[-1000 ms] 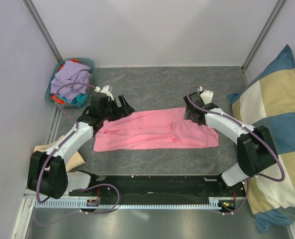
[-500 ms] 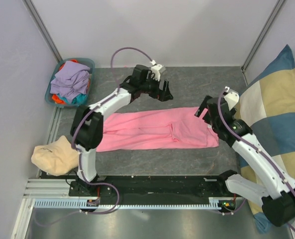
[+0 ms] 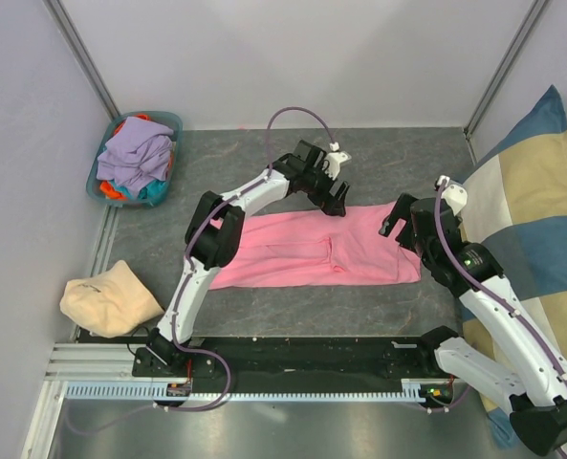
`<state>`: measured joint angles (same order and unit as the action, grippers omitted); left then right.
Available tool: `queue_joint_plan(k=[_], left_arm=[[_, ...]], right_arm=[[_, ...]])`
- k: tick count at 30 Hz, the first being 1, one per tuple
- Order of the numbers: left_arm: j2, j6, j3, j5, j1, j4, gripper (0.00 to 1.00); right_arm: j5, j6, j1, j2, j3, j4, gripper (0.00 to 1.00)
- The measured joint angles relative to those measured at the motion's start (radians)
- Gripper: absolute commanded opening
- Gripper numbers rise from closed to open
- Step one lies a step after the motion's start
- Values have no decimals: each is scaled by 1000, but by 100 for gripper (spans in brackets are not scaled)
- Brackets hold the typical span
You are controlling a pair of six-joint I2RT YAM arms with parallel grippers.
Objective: Fold and stack the t-shirts
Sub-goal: Fold the tshirt
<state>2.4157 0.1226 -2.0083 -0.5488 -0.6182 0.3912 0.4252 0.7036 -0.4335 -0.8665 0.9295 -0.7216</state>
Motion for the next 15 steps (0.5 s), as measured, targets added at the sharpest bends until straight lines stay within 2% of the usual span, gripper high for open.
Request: queue_joint_plan(k=[9, 12, 14, 15], left_arm=[[83, 37, -102, 14, -39, 38, 97], [93, 41, -122, 24, -55, 45, 87], [95, 44, -127, 28, -66, 48, 74], [95, 45, -127, 31, -70, 50, 63]], right_arm=[[-22, -5, 0, 21, -23, -13, 98], [-27, -10, 0, 23, -26, -19, 98], [-28, -12, 0, 25, -26, -22, 98], [-28, -12, 0, 27, -26, -21, 98]])
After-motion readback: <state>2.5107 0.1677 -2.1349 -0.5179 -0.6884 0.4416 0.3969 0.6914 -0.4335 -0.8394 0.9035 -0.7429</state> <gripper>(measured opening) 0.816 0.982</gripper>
